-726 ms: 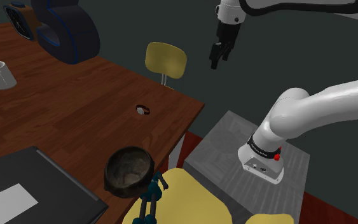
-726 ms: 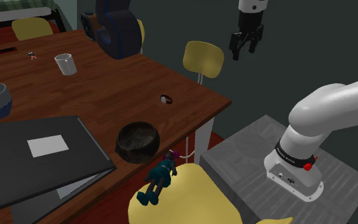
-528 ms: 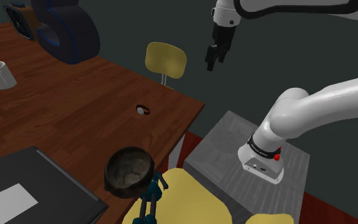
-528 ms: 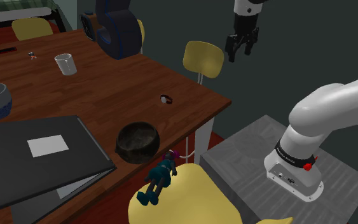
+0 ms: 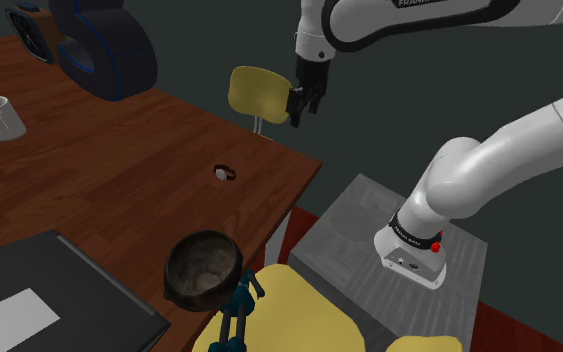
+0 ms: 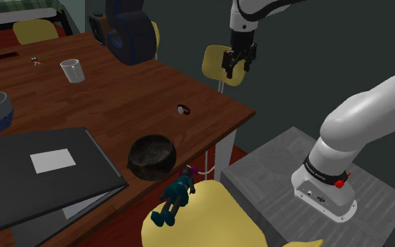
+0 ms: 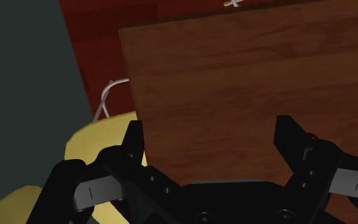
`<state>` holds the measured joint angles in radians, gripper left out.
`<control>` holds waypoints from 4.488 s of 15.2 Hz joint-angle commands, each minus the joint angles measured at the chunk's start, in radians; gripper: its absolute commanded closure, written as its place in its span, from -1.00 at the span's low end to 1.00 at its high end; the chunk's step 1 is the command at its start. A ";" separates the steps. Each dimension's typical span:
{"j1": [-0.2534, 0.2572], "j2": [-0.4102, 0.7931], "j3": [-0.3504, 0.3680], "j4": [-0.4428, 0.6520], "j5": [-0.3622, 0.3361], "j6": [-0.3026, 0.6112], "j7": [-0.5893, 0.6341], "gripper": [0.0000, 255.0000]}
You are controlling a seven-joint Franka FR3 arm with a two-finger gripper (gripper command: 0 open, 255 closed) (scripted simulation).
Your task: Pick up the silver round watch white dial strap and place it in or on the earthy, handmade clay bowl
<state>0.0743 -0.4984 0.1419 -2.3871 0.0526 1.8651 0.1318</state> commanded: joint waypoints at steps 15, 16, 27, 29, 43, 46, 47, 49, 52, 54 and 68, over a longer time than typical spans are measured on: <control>0.083 0.545 0.124 0.306 0.036 0.268 0.103 -1.00; 0.090 0.580 0.129 0.334 0.032 0.277 0.110 -1.00; 0.113 0.701 0.139 0.352 0.011 0.384 0.133 -1.00; 0.113 0.701 0.139 0.352 0.011 0.384 0.134 -1.00; 0.113 0.701 0.139 0.352 0.011 0.383 0.134 1.00; 0.112 0.687 0.140 0.362 0.014 0.359 0.133 1.00; 0.111 0.680 0.140 0.368 0.016 0.347 0.133 1.00; 0.110 0.667 0.141 0.380 0.019 0.323 0.132 1.00; 0.108 0.649 0.142 0.399 0.023 0.286 0.132 1.00; 0.107 0.638 0.142 0.413 0.025 0.261 0.133 1.00; 0.103 0.583 0.142 0.537 0.035 0.083 0.138 1.00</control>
<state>0.1777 0.0880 0.2842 -1.8582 0.0871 1.9608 0.2704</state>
